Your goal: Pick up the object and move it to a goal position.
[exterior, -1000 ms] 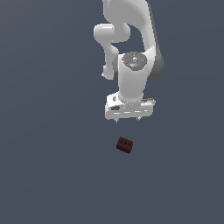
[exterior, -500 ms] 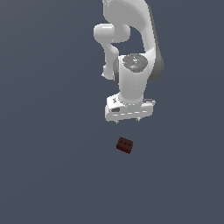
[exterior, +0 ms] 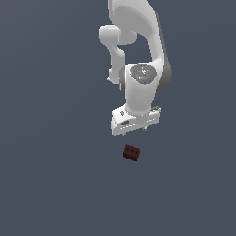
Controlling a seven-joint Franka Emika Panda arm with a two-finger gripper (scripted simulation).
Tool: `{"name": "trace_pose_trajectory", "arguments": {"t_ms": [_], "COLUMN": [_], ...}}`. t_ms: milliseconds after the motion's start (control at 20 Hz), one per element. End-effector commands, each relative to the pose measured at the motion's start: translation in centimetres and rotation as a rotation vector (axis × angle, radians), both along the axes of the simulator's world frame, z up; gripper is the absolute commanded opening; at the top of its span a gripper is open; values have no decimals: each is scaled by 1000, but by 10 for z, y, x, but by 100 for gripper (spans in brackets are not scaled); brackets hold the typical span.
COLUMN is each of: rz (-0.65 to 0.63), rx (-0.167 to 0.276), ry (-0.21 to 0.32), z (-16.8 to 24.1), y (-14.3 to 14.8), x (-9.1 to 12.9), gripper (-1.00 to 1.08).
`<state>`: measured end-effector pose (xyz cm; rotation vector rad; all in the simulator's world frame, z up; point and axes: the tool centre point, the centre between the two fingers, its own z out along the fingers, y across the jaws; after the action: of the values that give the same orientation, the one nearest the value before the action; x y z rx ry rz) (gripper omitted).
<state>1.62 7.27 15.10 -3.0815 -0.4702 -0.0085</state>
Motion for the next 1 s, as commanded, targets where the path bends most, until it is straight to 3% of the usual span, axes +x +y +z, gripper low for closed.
{"name": "trace_pose_trajectory", "arguments": {"t_ms": [0, 950], "rz": [66, 611], "rx": [-4, -22], "ry": [-1, -5], "z": [-5, -51], "y": [0, -2], "x": [4, 37], "gripper": [100, 100]}}
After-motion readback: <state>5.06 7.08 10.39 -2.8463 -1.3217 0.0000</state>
